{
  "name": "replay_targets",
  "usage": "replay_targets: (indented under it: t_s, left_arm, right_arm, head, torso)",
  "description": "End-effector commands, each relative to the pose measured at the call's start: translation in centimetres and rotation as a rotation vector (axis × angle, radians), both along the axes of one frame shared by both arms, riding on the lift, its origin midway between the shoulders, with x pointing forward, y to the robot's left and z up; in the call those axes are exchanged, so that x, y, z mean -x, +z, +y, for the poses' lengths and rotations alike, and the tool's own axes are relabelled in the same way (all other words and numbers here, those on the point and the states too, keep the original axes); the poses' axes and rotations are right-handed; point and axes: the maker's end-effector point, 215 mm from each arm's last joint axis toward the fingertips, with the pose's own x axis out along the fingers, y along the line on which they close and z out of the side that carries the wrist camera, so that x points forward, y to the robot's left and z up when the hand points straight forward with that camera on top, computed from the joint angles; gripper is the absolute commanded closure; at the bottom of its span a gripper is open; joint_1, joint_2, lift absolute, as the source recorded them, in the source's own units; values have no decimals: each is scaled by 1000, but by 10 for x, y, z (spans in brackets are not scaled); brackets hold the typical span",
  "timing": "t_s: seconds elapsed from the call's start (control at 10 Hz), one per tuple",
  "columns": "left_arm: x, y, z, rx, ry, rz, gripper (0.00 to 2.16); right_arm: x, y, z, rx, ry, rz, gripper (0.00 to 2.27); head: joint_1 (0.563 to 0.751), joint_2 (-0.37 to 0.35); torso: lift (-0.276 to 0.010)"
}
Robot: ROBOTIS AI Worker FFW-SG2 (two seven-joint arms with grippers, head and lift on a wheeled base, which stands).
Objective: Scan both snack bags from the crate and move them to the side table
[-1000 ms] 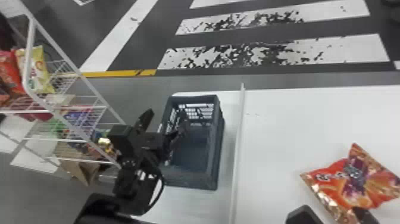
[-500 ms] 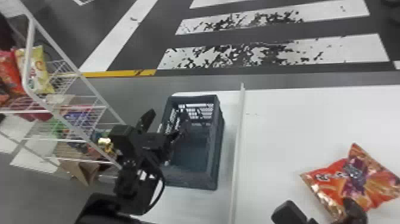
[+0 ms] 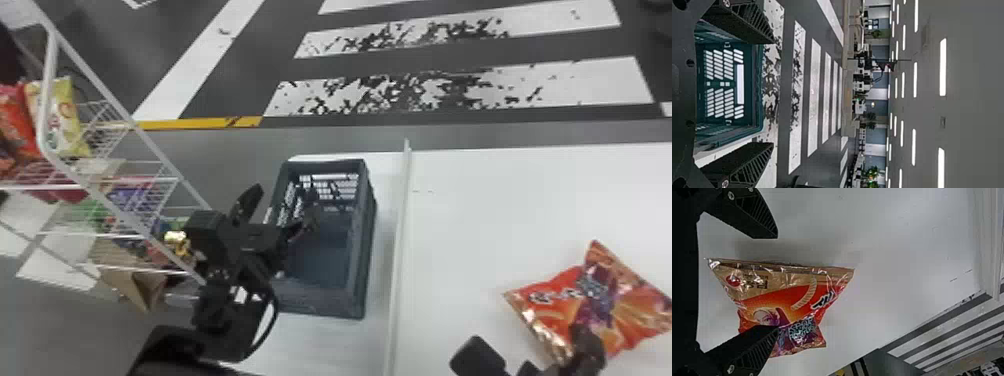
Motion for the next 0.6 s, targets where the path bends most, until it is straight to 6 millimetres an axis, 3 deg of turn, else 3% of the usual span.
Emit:
replay_targets:
  t_s: [0.0, 0.3, 0.5]
  left_arm:
    - [0, -1, -1, 0, -2, 1, 66]
    - [1, -1, -2, 1, -10, 3, 66]
    - [1, -2, -5, 6, -18, 5, 66]
  right_arm:
    - [-4, -5, -5, 27, 2, 2, 107]
    - [-14, -12, -17, 74, 0, 12, 221]
    - [-8, -14, -30, 146, -6, 47, 1578]
  head:
    - [695, 347]
    - [695, 330]
    - [695, 310]
  torso:
    - [-29]
    - [-29]
    - [-29]
